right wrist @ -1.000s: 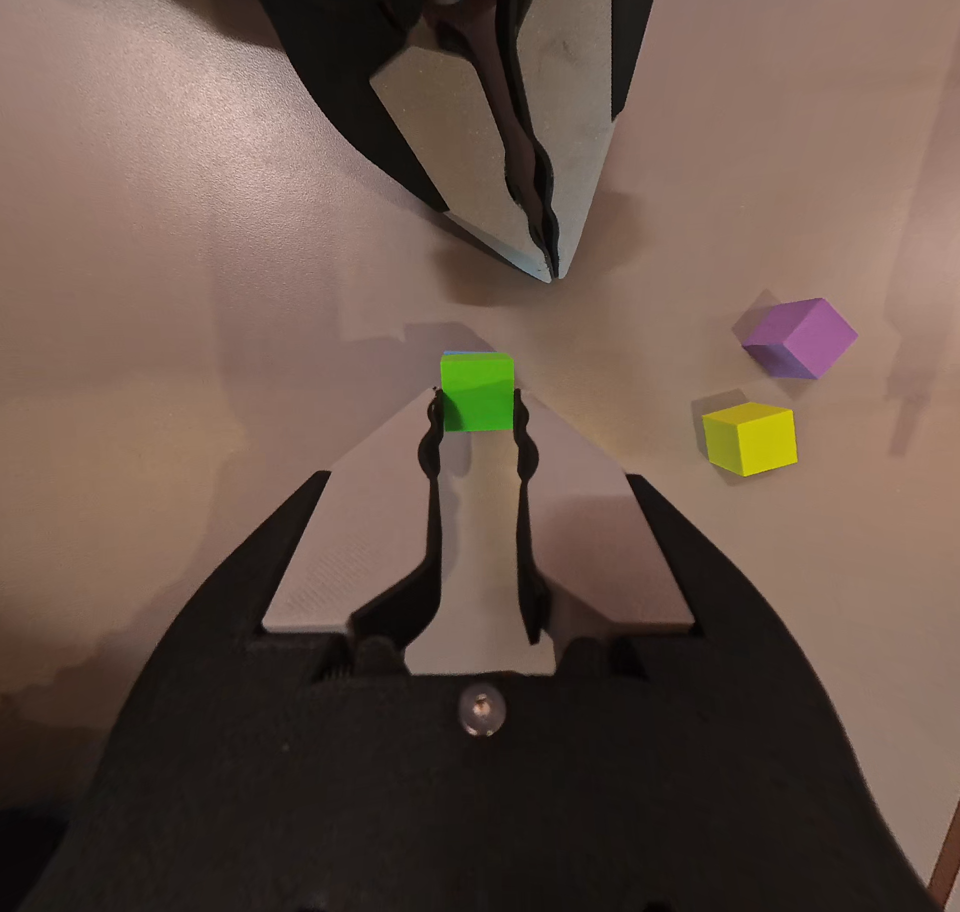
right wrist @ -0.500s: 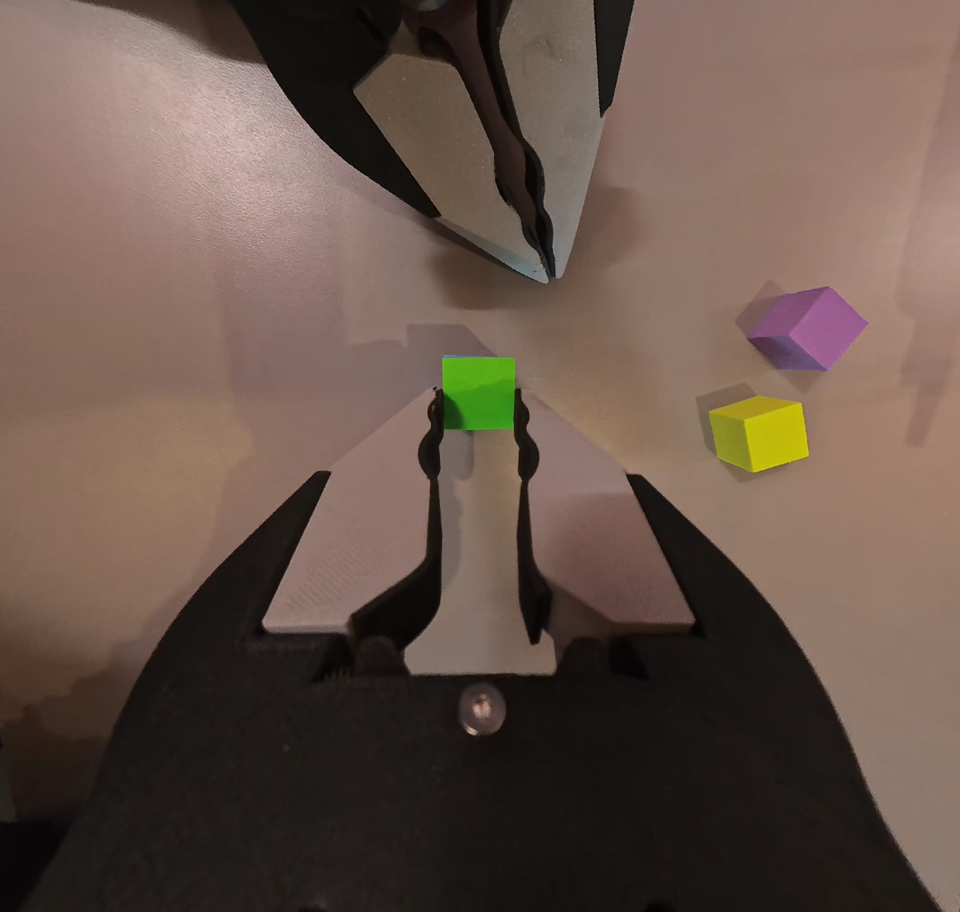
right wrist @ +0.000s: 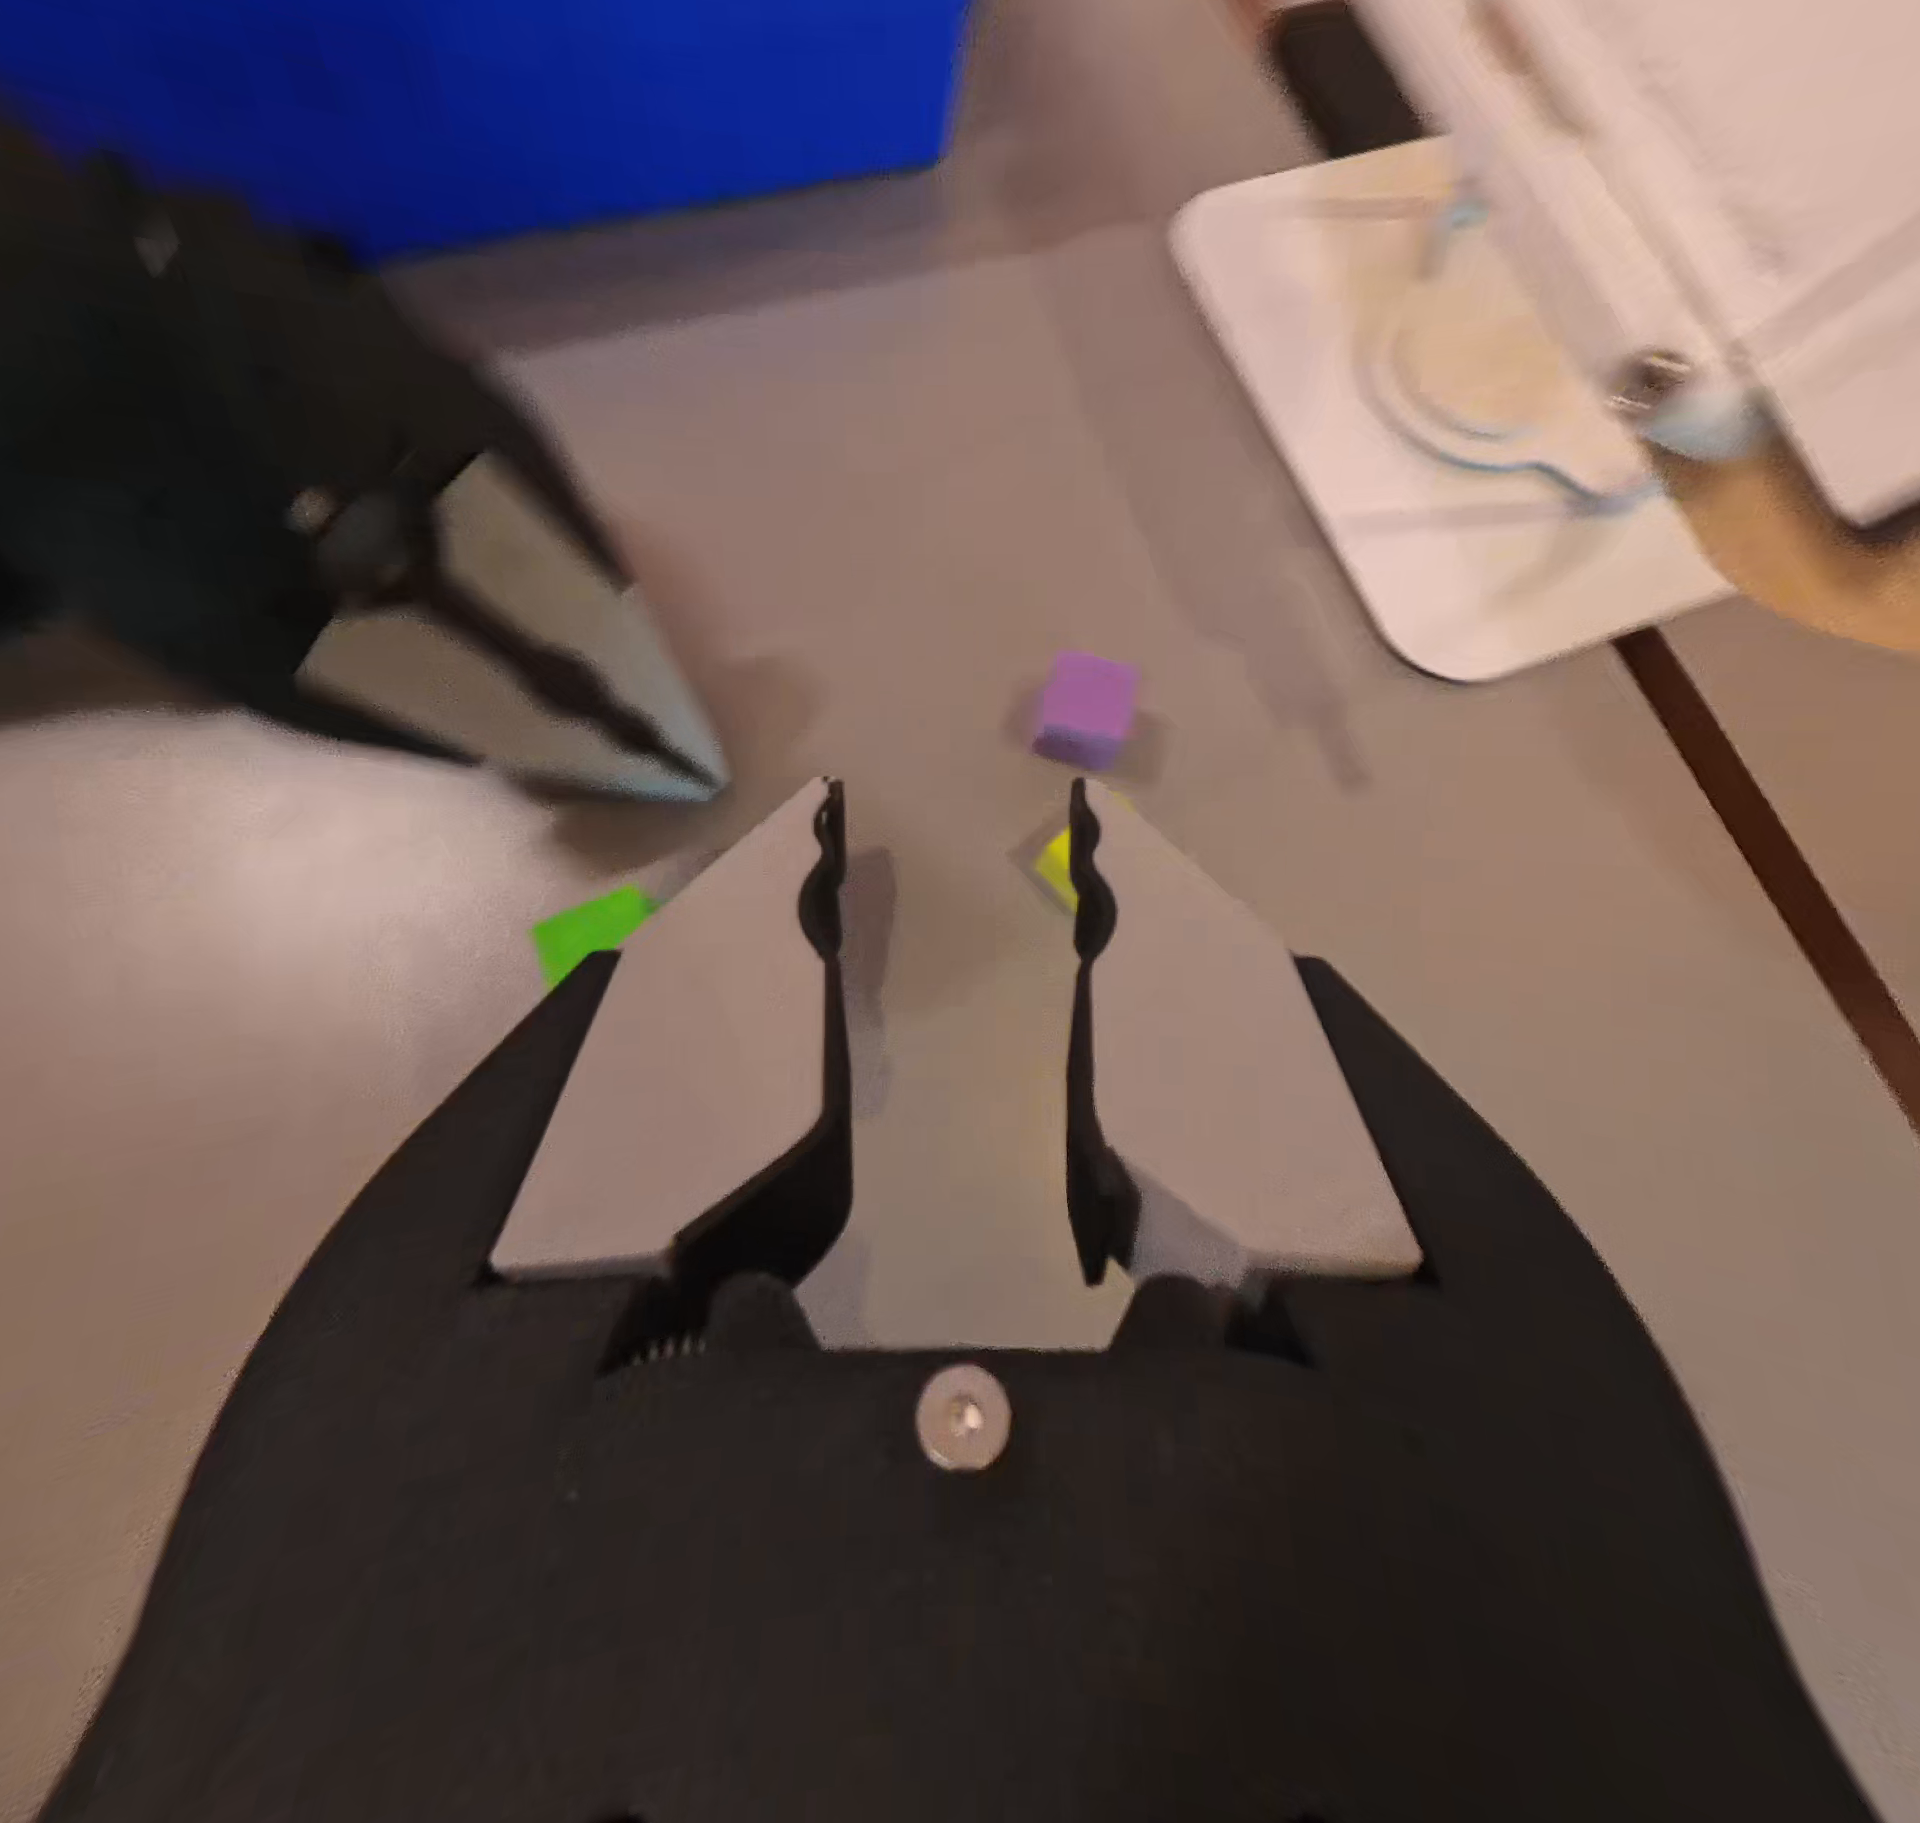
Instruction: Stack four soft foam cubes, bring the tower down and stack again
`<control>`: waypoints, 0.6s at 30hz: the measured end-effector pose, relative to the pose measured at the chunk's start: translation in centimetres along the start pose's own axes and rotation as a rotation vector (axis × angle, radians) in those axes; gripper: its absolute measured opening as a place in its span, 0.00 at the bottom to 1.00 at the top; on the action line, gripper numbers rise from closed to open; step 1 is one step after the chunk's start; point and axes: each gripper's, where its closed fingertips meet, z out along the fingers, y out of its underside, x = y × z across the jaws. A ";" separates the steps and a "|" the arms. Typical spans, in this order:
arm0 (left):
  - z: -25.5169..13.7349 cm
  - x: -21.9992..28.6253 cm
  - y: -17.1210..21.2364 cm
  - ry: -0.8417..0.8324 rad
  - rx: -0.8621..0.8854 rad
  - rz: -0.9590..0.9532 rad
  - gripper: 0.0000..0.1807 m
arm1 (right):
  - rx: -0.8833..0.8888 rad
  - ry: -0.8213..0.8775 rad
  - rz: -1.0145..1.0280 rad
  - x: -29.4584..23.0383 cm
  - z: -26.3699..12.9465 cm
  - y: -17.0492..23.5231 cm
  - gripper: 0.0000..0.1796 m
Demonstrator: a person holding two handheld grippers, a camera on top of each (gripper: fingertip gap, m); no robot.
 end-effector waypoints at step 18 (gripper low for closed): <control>0.0 0.0 0.0 -0.007 0.000 0.007 0.00 | -0.046 0.126 0.293 4.9 6.7 5.9 0.17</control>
